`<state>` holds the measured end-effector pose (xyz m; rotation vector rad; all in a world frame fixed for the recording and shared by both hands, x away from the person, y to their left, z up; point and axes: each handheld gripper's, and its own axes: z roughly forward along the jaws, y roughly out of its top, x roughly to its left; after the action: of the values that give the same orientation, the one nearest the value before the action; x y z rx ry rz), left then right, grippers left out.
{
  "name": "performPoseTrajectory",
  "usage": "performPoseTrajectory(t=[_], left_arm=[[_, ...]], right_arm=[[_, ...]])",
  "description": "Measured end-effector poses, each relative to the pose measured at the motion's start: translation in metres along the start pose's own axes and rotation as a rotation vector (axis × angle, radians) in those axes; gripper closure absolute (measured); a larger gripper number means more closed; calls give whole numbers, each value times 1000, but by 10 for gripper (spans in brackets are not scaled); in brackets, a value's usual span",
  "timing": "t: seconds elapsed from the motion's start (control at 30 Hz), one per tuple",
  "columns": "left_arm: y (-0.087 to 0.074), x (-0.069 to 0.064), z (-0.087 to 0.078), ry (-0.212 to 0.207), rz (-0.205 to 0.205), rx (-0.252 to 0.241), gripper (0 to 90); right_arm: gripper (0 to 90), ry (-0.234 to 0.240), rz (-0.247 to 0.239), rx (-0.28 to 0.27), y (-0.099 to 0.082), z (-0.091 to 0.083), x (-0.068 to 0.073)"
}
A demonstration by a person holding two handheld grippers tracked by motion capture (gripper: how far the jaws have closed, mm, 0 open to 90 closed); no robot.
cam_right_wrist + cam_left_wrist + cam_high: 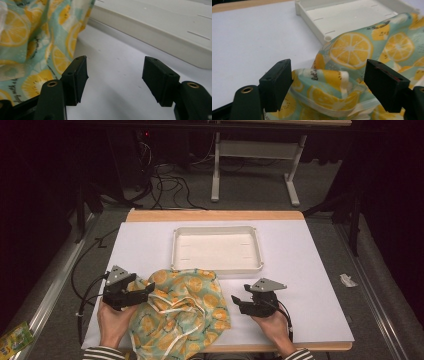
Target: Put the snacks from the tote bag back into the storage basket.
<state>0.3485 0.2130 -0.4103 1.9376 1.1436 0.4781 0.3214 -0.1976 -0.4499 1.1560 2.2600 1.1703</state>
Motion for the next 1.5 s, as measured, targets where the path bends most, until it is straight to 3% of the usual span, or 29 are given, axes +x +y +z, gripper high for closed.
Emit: performPoseTrajectory(t=[0.17,0.27,0.47,0.63,0.77,0.93,1.0,1.23,1.4,1.5], left_arm=[[-7,4,9,10,-3,34,276],[-11,6,9,1,-19,18,259],[-19,10,7,7,-13,26,231],[-25,19,10,2,-50,40,209],[-27,24,11,19,-80,44,205],[-34,30,16,57,-92,86,184],[-38,33,21,93,-108,112,163],[-44,40,31,132,-130,160,147],[-48,41,40,149,-136,211,141],[-52,40,40,163,-127,191,152]], right_arm=[[369,40,-27,-11,13,6,12],[369,51,-45,-8,17,11,18],[370,71,-64,8,22,22,30],[387,77,-73,34,23,31,34],[403,79,-73,51,23,36,36],[418,89,-88,66,21,44,40],[426,93,-95,85,21,48,41],[459,91,-100,96,20,52,42],[572,93,-108,95,19,54,42],[649,102,-128,110,19,55,42]])
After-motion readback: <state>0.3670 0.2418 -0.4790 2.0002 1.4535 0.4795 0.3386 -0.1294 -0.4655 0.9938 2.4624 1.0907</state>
